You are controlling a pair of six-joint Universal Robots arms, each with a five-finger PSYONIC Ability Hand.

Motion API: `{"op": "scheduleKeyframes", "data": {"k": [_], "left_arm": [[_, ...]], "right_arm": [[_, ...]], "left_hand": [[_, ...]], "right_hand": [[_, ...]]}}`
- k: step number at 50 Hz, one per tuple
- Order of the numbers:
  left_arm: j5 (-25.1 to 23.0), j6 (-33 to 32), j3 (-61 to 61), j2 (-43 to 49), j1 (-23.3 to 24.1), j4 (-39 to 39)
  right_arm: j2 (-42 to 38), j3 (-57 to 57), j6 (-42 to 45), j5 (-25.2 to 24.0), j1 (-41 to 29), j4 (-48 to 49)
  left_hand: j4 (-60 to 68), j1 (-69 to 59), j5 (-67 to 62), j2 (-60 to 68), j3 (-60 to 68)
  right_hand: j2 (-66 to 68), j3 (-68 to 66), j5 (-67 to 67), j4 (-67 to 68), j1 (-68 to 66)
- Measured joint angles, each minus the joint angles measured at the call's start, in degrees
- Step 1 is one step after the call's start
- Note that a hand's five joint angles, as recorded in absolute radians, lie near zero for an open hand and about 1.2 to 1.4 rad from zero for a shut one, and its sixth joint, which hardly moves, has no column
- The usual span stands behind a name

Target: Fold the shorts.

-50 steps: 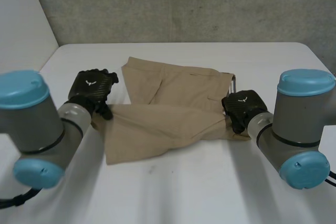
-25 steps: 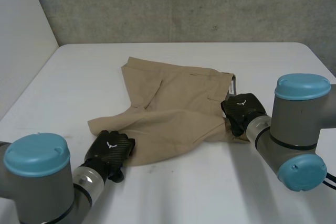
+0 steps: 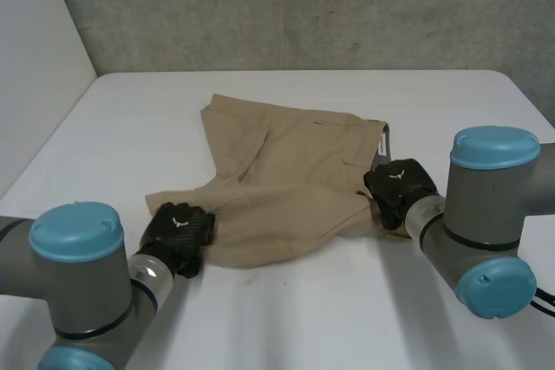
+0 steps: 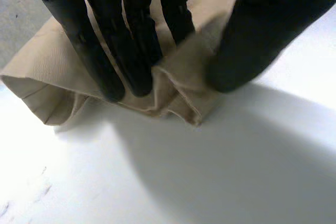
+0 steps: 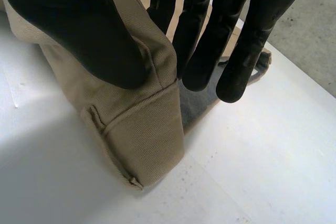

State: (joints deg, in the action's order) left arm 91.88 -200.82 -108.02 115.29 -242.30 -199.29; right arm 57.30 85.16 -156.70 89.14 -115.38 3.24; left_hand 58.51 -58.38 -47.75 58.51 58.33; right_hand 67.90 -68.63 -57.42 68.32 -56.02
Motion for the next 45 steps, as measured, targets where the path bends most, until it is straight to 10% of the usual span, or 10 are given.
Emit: {"op": "scheduleKeyframes", "data": {"k": [15, 32, 45], "left_arm": [[0.2, -1.6, -0.8, -10.5, -0.1, 5.2], [-2.5, -7.2, -5.4, -39.9, -0.6, 38.4], [-2.9, -10.8, -3.2, -18.0, -5.2, 23.8]], "right_arm": [[3.6, 0.0, 3.4, 0.0, -0.1, -2.8], [20.5, 8.8, 30.6, -0.6, 0.0, -24.7], [13.5, 9.6, 30.9, -1.0, -0.6, -19.0]], "left_hand": [[9.9, -5.1, -8.5, 9.8, 9.6], [9.9, -5.1, -8.5, 9.9, 9.9], [9.9, -5.1, -8.5, 9.9, 9.9]], "right_hand": [[0.0, 0.0, 0.0, 0.0, 0.0], [0.0, 0.0, 0.0, 0.0, 0.0], [0.0, 0.0, 0.0, 0.0, 0.0]]}}
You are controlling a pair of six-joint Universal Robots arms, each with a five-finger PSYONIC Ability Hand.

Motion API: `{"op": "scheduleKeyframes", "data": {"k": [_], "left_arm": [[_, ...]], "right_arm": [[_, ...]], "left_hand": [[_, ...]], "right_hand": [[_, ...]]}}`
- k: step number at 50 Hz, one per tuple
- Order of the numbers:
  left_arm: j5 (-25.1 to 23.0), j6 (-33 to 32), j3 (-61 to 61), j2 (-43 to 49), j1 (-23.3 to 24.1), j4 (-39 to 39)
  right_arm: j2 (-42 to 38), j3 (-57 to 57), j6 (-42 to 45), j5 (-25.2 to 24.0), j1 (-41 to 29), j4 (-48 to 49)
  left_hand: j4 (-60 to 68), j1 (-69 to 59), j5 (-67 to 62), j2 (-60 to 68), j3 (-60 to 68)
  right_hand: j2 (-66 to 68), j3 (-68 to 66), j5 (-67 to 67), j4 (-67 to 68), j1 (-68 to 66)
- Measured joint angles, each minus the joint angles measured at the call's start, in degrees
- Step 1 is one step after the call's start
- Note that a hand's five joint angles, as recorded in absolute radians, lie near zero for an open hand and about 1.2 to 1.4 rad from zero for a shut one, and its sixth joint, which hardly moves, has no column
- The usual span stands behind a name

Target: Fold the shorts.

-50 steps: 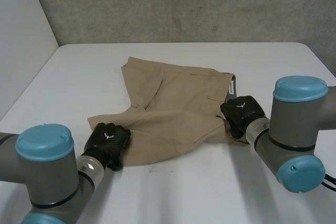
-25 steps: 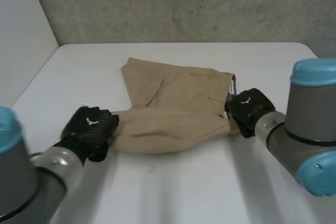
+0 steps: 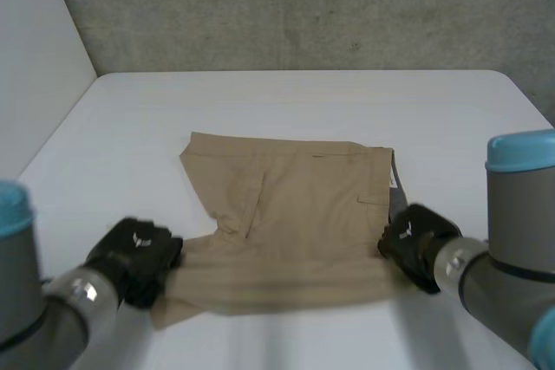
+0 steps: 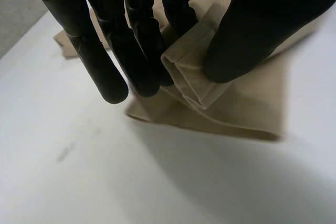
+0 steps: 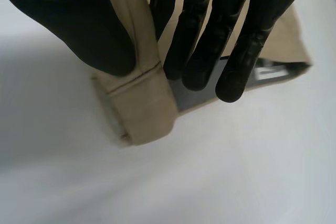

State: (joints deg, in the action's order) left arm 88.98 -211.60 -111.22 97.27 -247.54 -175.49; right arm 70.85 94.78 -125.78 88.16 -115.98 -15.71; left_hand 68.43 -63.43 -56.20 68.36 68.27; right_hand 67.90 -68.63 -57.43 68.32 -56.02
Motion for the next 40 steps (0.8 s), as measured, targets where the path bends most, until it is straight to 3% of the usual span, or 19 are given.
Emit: {"op": "scheduleKeyframes", "data": {"k": [9, 14, 20, 25, 33, 40], "left_arm": [[6.2, -3.3, 20.9, 9.8, 0.2, -5.5], [10.0, -2.8, 40.1, 9.0, 0.8, -19.0], [12.1, 0.1, 48.7, 5.1, 1.5, -37.3], [12.7, 1.3, 47.5, 3.7, 1.7, -42.0], [12.5, 3.1, 33.7, 4.1, 1.1, -40.2], [12.1, 5.0, 20.3, 10.9, 1.0, -39.3]], "right_arm": [[-2.6, -12.5, -3.4, 1.4, 0.0, 11.1], [-1.0, -24.9, -10.9, 3.0, 0.4, 24.7], [2.7, -30.1, -17.2, 3.5, 0.5, 44.9], [2.4, -30.2, -18.2, 3.5, 0.3, 49.0], [-3.8, -26.9, -18.3, 2.4, 0.2, 39.9], [-12.8, -21.3, -17.9, 0.0, 0.1, 33.4]], "left_hand": [[0.2, 0.0, 0.0, 0.0, 0.0], [0.2, 0.0, 0.0, 0.3, 0.1], [0.2, 0.0, 0.0, 0.3, 0.1], [0.2, 0.0, 0.0, 0.3, 0.1], [0.2, -0.2, 0.0, 0.4, 0.1], [0.2, -0.2, 0.0, 0.4, 0.1]], "right_hand": [[0.0, 0.0, 0.0, 0.0, 0.0], [0.0, 0.0, 0.0, 0.0, 0.0], [0.0, 0.0, 0.0, 0.0, 0.0], [0.0, 0.0, 0.0, 0.0, 0.0], [0.0, 0.0, 0.0, 0.0, 0.0], [0.0, 0.0, 0.0, 0.0, 0.0]]}}
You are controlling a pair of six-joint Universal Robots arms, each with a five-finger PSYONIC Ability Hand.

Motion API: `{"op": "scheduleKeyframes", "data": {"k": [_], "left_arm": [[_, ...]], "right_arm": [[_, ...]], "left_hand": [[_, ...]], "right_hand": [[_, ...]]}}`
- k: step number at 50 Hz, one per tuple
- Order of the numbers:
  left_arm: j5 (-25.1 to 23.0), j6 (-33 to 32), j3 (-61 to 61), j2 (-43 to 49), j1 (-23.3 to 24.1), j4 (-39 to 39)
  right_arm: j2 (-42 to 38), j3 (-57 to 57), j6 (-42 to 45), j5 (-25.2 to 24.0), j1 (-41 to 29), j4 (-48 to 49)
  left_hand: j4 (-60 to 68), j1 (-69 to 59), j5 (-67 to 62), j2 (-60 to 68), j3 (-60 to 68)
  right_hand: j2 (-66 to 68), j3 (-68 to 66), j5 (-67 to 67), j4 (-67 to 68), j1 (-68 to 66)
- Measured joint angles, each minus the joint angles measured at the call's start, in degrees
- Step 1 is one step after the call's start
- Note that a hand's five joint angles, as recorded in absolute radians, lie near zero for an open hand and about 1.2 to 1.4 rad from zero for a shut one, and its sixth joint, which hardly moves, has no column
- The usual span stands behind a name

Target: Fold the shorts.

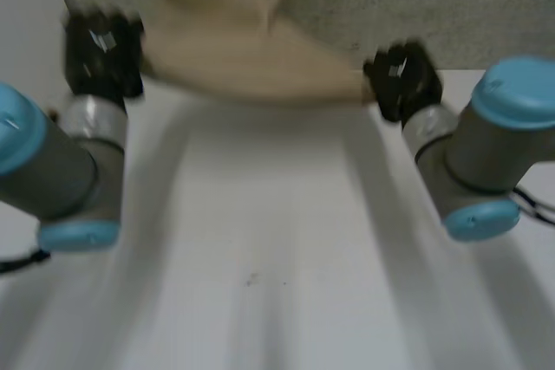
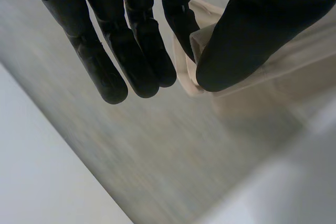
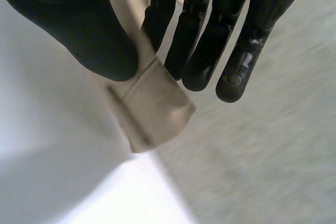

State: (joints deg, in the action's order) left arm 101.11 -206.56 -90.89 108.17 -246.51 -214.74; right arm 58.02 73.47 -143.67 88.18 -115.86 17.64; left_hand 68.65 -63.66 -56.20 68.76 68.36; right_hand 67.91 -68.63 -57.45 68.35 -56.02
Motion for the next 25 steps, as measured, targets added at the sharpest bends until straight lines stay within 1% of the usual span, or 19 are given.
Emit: {"op": "scheduleKeyframes", "data": {"k": [5, 9, 12, 14, 15, 17, 19, 22, 23, 25], "left_arm": [[0.1, 0.2, -5.0, 6.4, 0.5, 0.3], [0.3, -0.1, -6.8, 9.8, 0.7, 0.6], [0.4, -0.2, -7.9, 10.7, 1.0, 3.6], [0.4, -0.3, -8.5, 10.4, 1.1, 5.9], [0.4, -0.3, -9.2, 9.6, 1.2, 8.7], [0.3, -0.2, -9.8, 8.4, 1.2, 11.4], [0.2, -0.2, -11.1, 5.9, 1.1, 16.0], [0.0, -0.2, -12.0, 4.1, 1.1, 18.6], [-0.1, -0.2, -13.5, 1.4, 1.0, 22.1], [-0.3, -0.2, -15.4, -1.3, 1.1, 25.3]], "right_arm": [[-5.6, 2.6, 0.5, -0.5, -0.1, -2.3], [-8.2, 3.7, 1.0, -0.5, -0.1, -3.5], [-8.7, 4.9, 1.6, -0.3, 0.1, -4.8], [-8.3, 5.7, 1.9, -0.1, 0.2, -5.8], [-7.7, 6.4, 2.1, 0.1, 0.3, -6.6], [-6.5, 7.7, 2.4, 0.3, 0.4, -8.0], [-4.4, 9.5, 2.6, 0.5, 0.6, -9.7], [-2.9, 10.7, 2.7, 0.6, 0.6, -10.7], [-0.7, 12.4, 2.9, 0.7, 0.7, -11.9], [1.5, 13.9, 3.2, 0.6, 0.7, -13.2]], "left_hand": [[0.0, 0.0, 0.0, 0.0, 0.0], [0.0, 0.0, 0.0, 0.0, 0.0], [0.0, -0.3, 0.0, 0.0, 0.0], [0.0, -0.3, 0.0, 0.0, 0.0], [0.0, -0.3, 0.0, 0.0, 0.0], [0.0, -0.3, 0.0, 0.0, 0.0], [0.0, -0.3, 0.0, 0.0, 0.0], [0.0, -0.3, 0.0, 0.0, 0.0], [0.0, -0.3, 0.0, 0.0, 0.0], [0.0, -0.3, -0.6, 0.0, 0.0]], "right_hand": [[0.0, 0.0, 0.0, 0.0, 0.0], [0.0, 0.0, 0.0, 0.0, 0.0], [0.0, 0.0, 0.0, 0.0, 0.0], [0.0, 0.0, 0.0, 0.0, 0.0], [0.0, 0.0, 0.0, 0.0, 0.0], [0.0, 0.0, 0.0, 0.0, 0.0], [0.0, 0.0, 0.0, 0.0, 0.0], [0.0, 0.0, 0.0, 0.0, 0.0], [0.0, 0.0, 0.0, 0.0, 0.0], [0.0, 0.0, 0.0, 0.0, 0.0]]}}
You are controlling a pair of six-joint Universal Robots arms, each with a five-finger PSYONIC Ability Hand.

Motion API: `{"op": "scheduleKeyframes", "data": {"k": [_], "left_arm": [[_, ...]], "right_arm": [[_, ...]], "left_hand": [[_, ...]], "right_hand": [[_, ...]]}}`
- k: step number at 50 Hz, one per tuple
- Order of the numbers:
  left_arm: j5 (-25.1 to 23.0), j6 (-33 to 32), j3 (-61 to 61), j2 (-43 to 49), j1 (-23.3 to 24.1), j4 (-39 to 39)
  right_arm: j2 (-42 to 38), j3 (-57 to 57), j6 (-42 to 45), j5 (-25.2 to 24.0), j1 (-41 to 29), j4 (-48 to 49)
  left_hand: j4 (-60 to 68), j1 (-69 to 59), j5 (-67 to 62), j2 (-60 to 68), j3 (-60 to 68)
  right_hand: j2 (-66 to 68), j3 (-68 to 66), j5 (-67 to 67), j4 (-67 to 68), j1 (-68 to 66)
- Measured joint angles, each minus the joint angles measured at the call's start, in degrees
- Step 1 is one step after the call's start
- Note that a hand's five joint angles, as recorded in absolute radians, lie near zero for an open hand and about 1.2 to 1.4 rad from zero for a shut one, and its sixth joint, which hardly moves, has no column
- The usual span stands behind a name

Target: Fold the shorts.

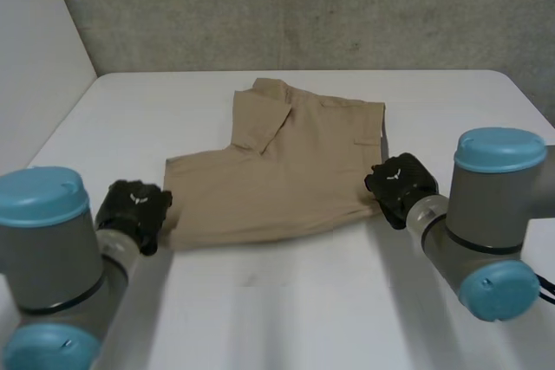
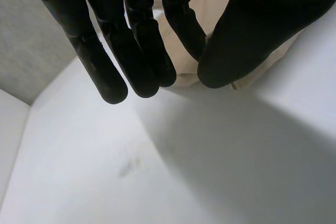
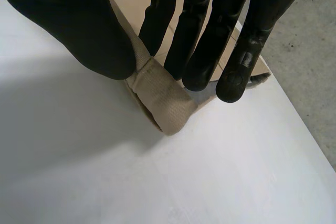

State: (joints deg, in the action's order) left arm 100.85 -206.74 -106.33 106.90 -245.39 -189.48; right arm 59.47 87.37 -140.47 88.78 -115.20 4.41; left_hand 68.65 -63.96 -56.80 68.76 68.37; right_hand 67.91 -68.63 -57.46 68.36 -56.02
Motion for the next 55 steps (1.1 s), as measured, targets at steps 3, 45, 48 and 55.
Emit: {"op": "scheduleKeyframes", "data": {"k": [3, 45, 48, 55], "left_arm": [[-0.2, 0.0, -2.2, -2.6, 0.2, 3.2], [-11.0, -2.2, -11.0, -12.4, 2.8, 2.6], [-12.3, 0.3, -11.4, -10.6, 3.1, 2.8], [-12.5, 2.3, -10.9, -6.1, 3.2, 2.3]], "right_arm": [[2.1, 1.5, 0.9, -0.1, 0.0, -1.9], [10.2, 13.3, 1.9, -1.2, 2.7, -7.2], [10.4, 13.2, 1.5, -1.1, 3.4, -7.0], [10.4, 13.2, -0.3, -1.0, 3.7, -5.1]], "left_hand": [[0.0, -0.8, -0.9, 0.0, 0.0], [-43.6, 38.7, 41.9, -43.3, -42.5], [-43.6, 38.7, 41.9, -43.3, -42.5], [-41.1, 36.8, 39.1, -41.1, -41.0]], "right_hand": [[0.0, 0.0, 0.0, 0.0, 0.0], [0.0, 0.0, 0.0, 0.0, 0.0], [0.0, 0.0, 0.0, 0.0, 0.0], [0.0, 0.0, 0.0, 0.0, 0.0]]}}
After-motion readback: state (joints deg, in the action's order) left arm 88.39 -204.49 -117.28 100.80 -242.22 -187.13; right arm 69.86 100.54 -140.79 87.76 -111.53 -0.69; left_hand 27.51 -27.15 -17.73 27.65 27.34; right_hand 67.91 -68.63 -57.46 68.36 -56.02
